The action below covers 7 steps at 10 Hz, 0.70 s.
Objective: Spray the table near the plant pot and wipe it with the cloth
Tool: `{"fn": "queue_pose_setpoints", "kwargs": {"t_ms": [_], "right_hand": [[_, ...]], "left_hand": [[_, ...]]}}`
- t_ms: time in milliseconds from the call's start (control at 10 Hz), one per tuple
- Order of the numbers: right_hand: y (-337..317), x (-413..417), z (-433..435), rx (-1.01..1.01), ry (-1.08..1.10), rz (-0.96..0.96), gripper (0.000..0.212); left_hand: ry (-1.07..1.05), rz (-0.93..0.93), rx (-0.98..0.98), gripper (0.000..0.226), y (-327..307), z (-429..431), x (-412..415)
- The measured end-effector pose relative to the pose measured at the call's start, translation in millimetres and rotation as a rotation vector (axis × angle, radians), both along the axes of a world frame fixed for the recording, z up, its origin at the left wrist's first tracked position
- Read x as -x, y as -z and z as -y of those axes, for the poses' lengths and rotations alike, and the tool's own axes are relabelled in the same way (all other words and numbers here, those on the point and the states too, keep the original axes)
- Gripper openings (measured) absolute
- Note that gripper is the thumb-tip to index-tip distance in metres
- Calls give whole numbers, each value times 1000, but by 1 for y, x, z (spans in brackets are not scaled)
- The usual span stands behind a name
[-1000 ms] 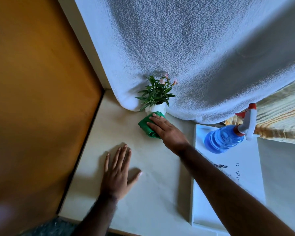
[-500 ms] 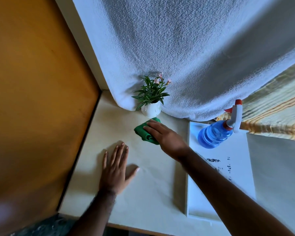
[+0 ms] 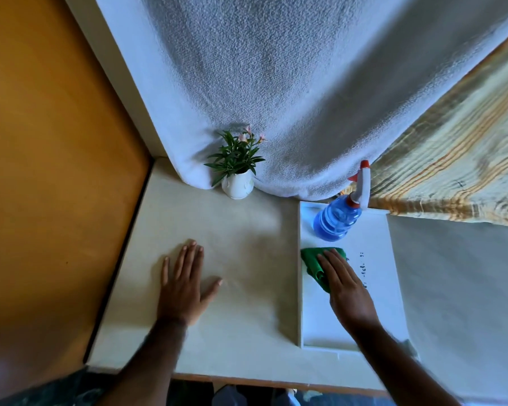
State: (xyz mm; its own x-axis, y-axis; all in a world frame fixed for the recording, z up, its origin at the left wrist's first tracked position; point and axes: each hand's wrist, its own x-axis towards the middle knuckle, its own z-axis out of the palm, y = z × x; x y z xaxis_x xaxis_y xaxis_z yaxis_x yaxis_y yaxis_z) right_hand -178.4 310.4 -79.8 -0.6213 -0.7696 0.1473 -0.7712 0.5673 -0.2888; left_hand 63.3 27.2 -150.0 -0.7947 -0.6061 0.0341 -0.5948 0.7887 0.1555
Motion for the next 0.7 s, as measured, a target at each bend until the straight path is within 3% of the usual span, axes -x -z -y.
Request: {"fn": "queue_pose_setpoints", "kwargs": {"t_ms": [200, 300, 400, 500, 700], "right_hand": [[29, 5, -33, -161, -115, -25, 84], [39, 0, -36, -257, -108, -17, 103], [41, -3, -33, -309, -107, -17, 109], [33, -4, -29, -323, -72, 27, 101], [0, -9, -11, -161, -87, 11, 88]], "left_hand": [[6, 15, 12, 90, -2, 0, 2], [2, 27, 8, 91, -2, -1, 1], [6, 49, -7, 90, -3, -2, 1], [10, 69, -22, 91, -4, -3, 2], [-14, 217, -196, 136, -33, -7, 16]]}}
